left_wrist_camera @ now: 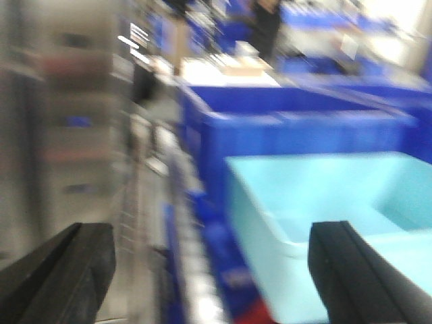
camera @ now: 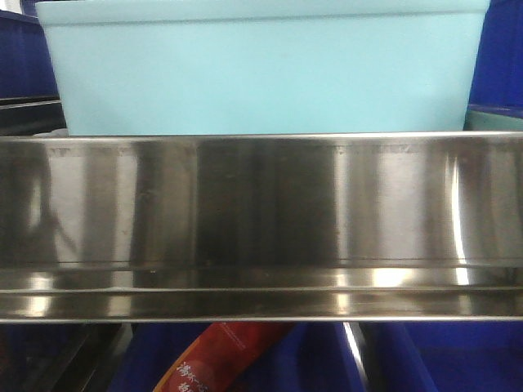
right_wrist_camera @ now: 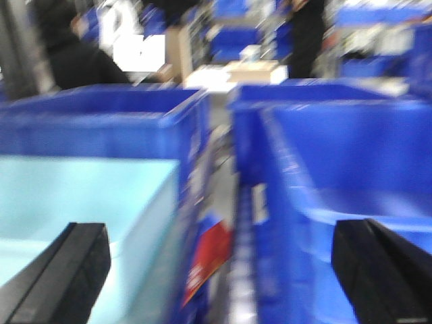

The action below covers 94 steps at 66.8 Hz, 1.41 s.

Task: Fetch blue bin and place on conveyor start
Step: 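Close both grippers on opposite side walls of the teal bin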

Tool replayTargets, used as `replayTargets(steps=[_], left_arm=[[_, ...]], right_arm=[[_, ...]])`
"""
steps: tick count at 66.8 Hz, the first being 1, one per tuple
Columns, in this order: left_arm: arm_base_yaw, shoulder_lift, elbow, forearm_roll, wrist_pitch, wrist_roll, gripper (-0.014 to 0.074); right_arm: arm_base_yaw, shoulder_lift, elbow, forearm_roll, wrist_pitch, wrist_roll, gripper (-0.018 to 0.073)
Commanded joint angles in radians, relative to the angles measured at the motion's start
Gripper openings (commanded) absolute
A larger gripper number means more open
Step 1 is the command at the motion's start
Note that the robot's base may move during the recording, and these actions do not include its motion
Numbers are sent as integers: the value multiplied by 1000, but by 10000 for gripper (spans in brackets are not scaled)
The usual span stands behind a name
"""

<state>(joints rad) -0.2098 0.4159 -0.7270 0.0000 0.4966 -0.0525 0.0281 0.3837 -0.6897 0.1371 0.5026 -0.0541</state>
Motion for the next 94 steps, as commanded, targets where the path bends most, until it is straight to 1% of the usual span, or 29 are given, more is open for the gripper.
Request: replayTargets(steps=[1, 4, 7, 8, 12, 18, 21, 27, 33, 34, 37, 43, 48, 55, 64, 77, 94], left_arm=[[-88, 104, -52, -16, 18, 6, 484], [-134, 155, -72, -16, 18, 6, 484], [-193, 218, -97, -16, 18, 6, 484], [-193, 227, -101, -16, 18, 6, 484], [-261, 313, -141, -16, 20, 6, 484], [-324, 459, -240, -16, 54, 6, 484], [-338, 526, -298, -16, 91, 6, 484], [-335, 668, -444, -14, 192, -16, 484], [-308, 808, -618, 19, 330, -76, 484], [-301, 835, -640, 25, 356, -87, 484], [-283, 893, -724, 41, 412, -106, 484], [-249, 986, -826, 55, 487, -115, 484], [-212, 1052, -894, 55, 516, -115, 484], [-165, 1110, -926, 53, 538, -115, 484], [-116, 1169, -926, 47, 538, -115, 484], [-96, 1257, -926, 49, 540, -115, 484], [-92, 1329, -926, 53, 537, -115, 479]], right_arm=[[41, 79, -38, 35, 22, -27, 570], [62, 121, -56, 35, 36, -27, 570], [81, 175, -72, 35, 53, -27, 570], [86, 191, -79, 35, 59, -27, 570], [101, 256, -113, 35, 85, -27, 570], [120, 370, -189, 35, 138, -27, 570], [125, 414, -245, 35, 163, -27, 570], [124, 529, -371, 35, 235, -27, 570], [124, 636, -528, 33, 339, -19, 570], [124, 670, -575, 30, 366, -7, 570], [124, 723, -646, 14, 432, 35, 570], [124, 847, -801, -27, 555, 89, 570], [124, 938, -892, -55, 635, 118, 570], [127, 1046, -993, -59, 701, 120, 570], [142, 1161, -1062, -67, 704, 120, 570], [142, 1275, -1067, -67, 678, 120, 570], [142, 1375, -1067, -67, 651, 120, 566]])
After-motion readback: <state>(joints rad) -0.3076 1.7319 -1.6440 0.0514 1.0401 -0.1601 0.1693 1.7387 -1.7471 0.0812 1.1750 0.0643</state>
